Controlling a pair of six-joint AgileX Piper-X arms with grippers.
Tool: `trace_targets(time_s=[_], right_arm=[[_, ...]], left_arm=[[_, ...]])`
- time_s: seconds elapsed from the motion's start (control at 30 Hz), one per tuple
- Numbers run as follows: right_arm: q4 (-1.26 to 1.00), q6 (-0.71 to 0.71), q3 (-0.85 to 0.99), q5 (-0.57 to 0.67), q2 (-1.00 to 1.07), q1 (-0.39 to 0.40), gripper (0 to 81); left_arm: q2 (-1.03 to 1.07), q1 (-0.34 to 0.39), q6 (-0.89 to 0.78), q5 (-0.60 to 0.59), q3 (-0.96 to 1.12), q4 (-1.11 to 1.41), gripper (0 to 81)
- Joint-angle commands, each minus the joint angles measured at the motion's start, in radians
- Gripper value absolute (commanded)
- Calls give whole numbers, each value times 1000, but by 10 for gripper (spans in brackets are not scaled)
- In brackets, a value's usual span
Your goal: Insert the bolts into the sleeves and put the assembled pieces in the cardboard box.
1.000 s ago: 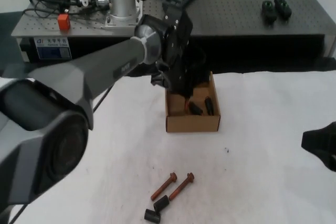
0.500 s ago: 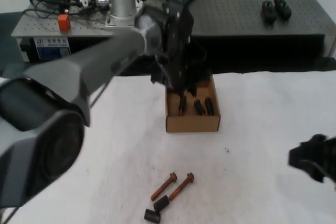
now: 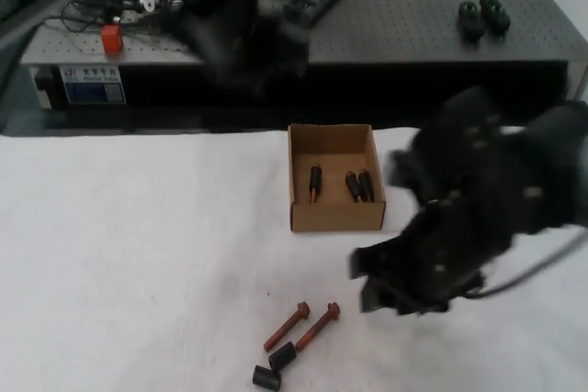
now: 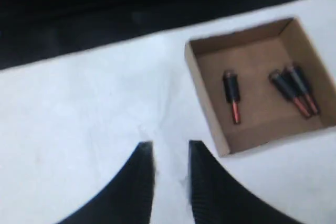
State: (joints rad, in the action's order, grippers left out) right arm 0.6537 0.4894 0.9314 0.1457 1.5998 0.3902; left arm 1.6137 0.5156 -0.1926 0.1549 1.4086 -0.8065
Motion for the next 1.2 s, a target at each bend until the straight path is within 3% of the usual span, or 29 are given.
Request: trace_targets(time_s=[0.0, 0.2, 0.37, 0.47, 0.57, 0.93, 1.17], right_arm=[[-28, 63, 34, 7, 44, 23, 386], [-81, 147, 98, -1, 147, 78, 386], [-86, 191, 126, 0, 199, 78, 386], [-86, 195, 141, 0, 220, 81, 347], [-94, 200, 149, 0, 232, 88, 309], [-82, 207, 159, -7, 279, 140, 304], [-89, 169, 158, -106, 279, 125, 197]], left_arm=[[-109, 1, 14, 14, -93, 52, 173], [-350, 1, 44, 14, -327, 61, 173], [-506, 1, 37, 14, -444, 53, 173], [-563, 1, 37, 14, -482, 53, 173], [-588, 1, 37, 14, -501, 53, 173], [-594, 1, 45, 14, -510, 45, 173], [-594, 1, 52, 14, -510, 45, 173]])
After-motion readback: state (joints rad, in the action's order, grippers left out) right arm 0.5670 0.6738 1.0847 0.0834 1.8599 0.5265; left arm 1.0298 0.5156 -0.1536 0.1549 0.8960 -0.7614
